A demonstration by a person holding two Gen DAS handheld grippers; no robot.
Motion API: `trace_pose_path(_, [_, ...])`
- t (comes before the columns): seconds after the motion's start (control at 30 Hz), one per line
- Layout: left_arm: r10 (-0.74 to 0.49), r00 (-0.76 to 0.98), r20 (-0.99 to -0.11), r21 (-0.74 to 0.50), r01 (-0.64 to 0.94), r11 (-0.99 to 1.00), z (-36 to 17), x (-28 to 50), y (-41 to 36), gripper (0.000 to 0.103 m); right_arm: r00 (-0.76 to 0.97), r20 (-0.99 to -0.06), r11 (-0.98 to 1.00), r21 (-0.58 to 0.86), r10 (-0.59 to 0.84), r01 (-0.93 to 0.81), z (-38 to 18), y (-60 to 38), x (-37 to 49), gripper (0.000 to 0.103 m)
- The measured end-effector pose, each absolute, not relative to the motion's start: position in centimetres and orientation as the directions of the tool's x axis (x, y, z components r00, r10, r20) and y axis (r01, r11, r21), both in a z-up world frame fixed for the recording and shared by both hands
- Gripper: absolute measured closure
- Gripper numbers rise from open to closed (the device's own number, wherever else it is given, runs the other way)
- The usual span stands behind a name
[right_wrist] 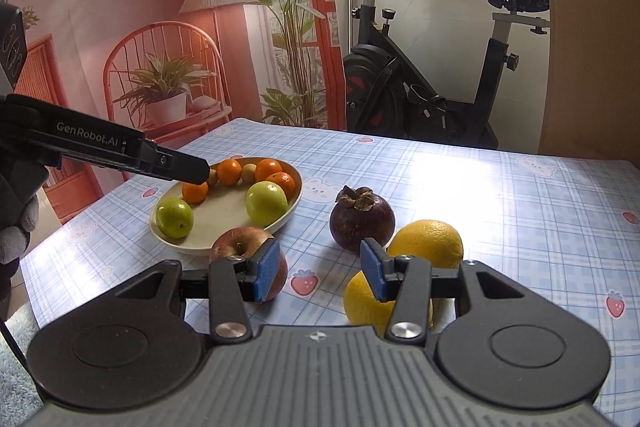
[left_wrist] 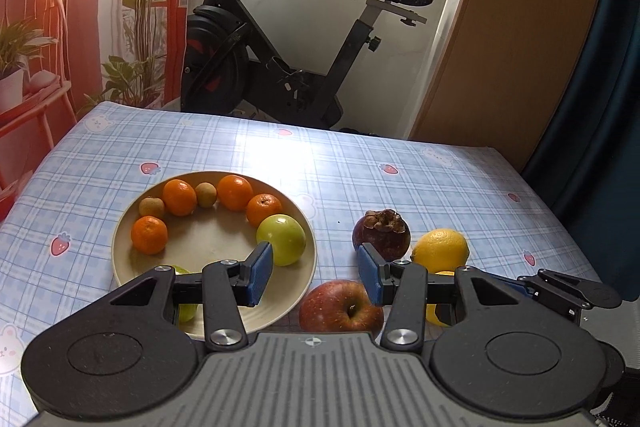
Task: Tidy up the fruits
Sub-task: 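Move both grippers back to the red apple beside the plate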
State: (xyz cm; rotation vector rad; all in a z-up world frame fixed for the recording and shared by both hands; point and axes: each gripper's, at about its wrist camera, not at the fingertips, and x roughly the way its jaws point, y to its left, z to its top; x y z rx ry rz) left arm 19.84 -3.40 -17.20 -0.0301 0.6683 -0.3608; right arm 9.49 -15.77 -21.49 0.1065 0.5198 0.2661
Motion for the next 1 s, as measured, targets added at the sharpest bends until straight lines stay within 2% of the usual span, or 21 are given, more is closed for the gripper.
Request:
trace_pose_path(0.37, [-0.312, 0.74, -0.596, -0.155, 0.275, 0.949, -17.9, 19.6, -2.2, 0.053, 0.808, -0.482, 0.941, 0.197, 0.339, -0.277, -23.6, -14.2, 10.0, 0.055])
trace_pose_path(0.7, [-0.335, 0.716, -0.612, -0.208, 0.263, 0.942, -19.1, 19.5, -1.8, 0.053, 0.795, -0.444, 0.907, 0.122, 0.413, -0.403, -25.7, -12.3, 10.3, 0.052])
trace_pose_path(0.9, [-0.325, 0.725, -0.607, -0.216, 0.242, 0.946, -19.1, 19.7, -1.8, 0.053, 0.802, -0.393, 0.891, 0.129, 0.45, -0.436, -26.1, -12.3, 11.1, 0.033])
trace_pose_path(1.0, [-0.316, 0.729, -0.607, -0.212, 0.236, 0.949, -19.1, 19.7, -1.9, 0.051, 0.797, -0.401, 0.887, 0.11, 0.452, -0.448, -26.2, -11.7, 11.6, 0.031])
